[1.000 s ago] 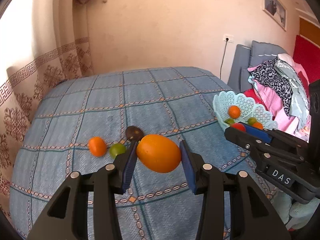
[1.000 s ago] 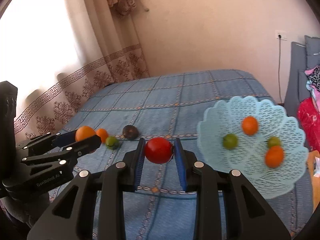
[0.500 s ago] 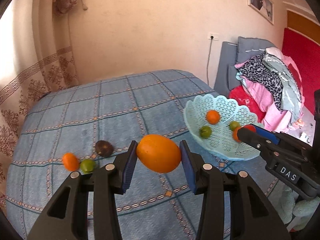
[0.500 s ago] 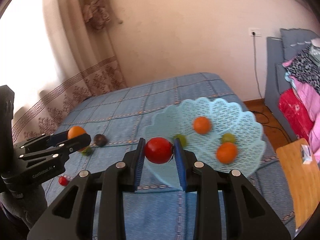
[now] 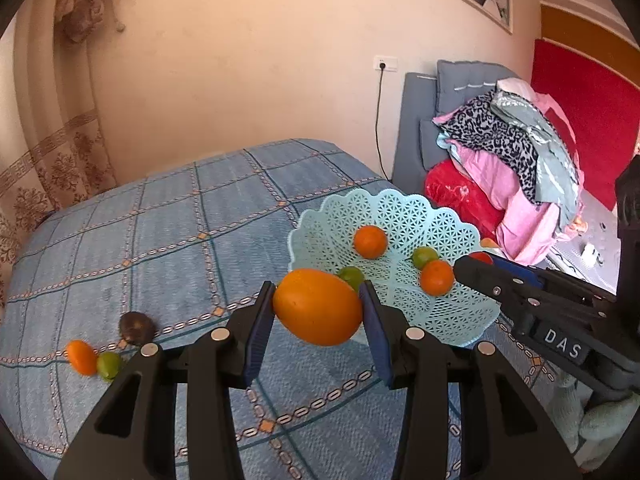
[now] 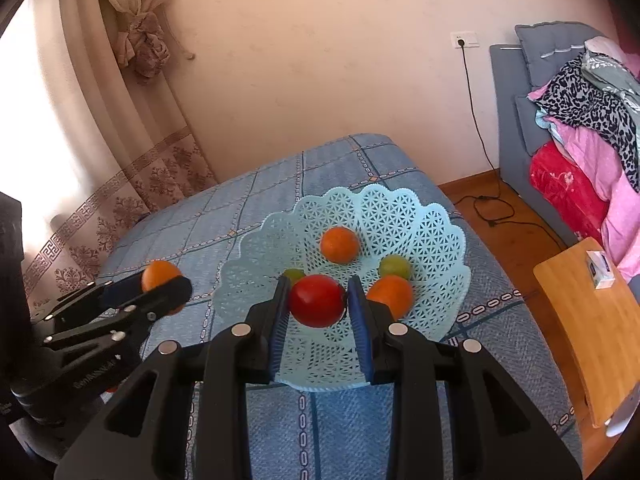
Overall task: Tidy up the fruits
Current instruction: 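Open the left tool and right tool to drop both fruits into the basket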
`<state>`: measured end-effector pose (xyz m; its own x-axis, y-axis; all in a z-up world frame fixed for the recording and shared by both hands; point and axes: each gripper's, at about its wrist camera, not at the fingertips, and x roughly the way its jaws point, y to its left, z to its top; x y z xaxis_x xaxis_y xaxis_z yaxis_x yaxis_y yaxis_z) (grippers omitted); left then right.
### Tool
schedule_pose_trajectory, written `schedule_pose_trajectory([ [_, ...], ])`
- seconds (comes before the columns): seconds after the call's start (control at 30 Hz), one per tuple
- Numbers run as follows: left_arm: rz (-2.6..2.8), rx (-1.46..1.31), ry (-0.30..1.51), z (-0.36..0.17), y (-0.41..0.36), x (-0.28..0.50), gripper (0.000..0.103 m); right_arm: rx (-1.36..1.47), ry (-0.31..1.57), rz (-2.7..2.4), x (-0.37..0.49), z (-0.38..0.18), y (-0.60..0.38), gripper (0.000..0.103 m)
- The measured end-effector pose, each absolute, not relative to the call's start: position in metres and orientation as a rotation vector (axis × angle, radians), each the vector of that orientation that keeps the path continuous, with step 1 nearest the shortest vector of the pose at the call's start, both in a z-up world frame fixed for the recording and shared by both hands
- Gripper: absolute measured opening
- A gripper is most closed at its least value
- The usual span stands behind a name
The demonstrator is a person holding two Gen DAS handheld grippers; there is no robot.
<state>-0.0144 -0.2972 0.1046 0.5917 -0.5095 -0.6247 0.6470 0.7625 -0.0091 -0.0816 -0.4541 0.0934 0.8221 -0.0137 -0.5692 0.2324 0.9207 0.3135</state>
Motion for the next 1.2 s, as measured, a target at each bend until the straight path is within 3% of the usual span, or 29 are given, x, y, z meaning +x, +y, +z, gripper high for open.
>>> schedule_pose_trajectory([
  [0.5, -0.727, 0.259, 0.662, 0.093, -0.323, -0.009, 0.044, 0.414, 0.597, -0.168, -0.081, 0.089, -0.464, 0.032],
  [0.57, -0.731, 0.262, 0.664, 0.092, -0.326, -0.01, 0.044, 0.427, 0.592, -0.18, -0.082, 0.089, -0.467, 0.046],
  [0.6, -0.731, 0.262, 0.666, 0.091, -0.327, -0.01, 0.044, 0.437, 0.58, -0.189, -0.083, 0.09, -0.469, 0.061],
  [0.9, -0.74, 0.258, 0.689, 0.087, -0.332, -0.008, 0.044, 0.461, 0.535, -0.222, -0.092, 0.094, -0.475, 0.062],
  [0.97, -0.751, 0.25, 0.697, 0.087, -0.332, -0.008, 0.063, 0.463, 0.535, -0.223, -0.092, 0.094, -0.475, 0.062],
  [1.0, -0.738, 0.246, 0.671, 0.089, -0.33, -0.01, 0.078, 0.466, 0.534, -0.225, -0.092, 0.094, -0.475, 0.062],
  [1.2, -0.71, 0.245, 0.655, 0.092, -0.322, -0.008, 0.08, 0.475, 0.539, -0.232, -0.093, 0.093, -0.479, 0.062],
])
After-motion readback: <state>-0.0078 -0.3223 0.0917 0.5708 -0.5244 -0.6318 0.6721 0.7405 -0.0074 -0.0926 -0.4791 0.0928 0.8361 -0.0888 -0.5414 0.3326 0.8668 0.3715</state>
